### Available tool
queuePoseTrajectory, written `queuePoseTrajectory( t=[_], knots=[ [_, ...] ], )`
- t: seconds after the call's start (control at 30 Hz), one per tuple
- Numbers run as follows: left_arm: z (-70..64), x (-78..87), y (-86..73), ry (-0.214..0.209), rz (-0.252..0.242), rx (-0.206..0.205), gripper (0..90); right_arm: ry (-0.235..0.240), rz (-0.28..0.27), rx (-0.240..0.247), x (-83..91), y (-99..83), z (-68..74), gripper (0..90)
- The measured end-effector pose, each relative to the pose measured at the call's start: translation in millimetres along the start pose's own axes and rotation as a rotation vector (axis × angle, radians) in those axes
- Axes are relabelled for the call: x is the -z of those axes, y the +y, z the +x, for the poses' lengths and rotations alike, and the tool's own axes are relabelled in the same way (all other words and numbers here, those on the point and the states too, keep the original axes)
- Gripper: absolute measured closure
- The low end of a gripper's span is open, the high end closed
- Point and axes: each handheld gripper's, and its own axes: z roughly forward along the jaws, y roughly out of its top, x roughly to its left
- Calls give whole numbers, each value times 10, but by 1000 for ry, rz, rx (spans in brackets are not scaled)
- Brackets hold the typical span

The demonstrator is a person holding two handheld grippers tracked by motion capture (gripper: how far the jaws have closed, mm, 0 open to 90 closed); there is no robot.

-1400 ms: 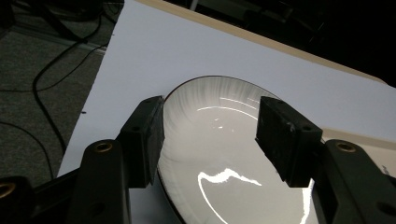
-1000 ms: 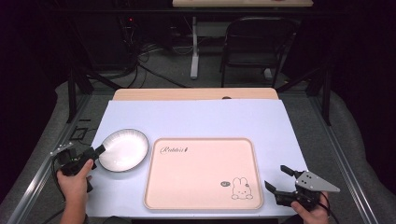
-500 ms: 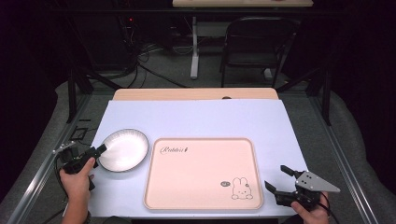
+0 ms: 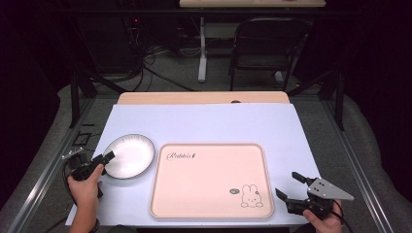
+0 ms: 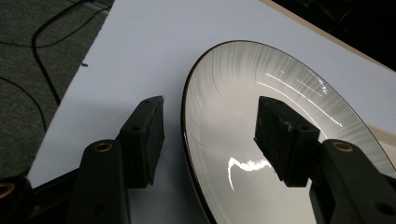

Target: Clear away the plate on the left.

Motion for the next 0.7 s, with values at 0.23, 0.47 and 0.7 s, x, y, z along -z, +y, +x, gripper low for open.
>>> queuePoseTrajectory(
  t=[0.23, 0.47, 0.7],
  knots=[
    [-36, -66, -26, -11, 20, -8, 492, 1, 0, 0, 3, -1, 0, 173],
    [-4, -65, -26, -7, 21, 35, 590, 2, 0, 5, 0, 1, 3, 173],
    [9, -71, -21, 10, 26, 62, 664, 4, 1, 5, -4, 1, 2, 173]
  ],
)
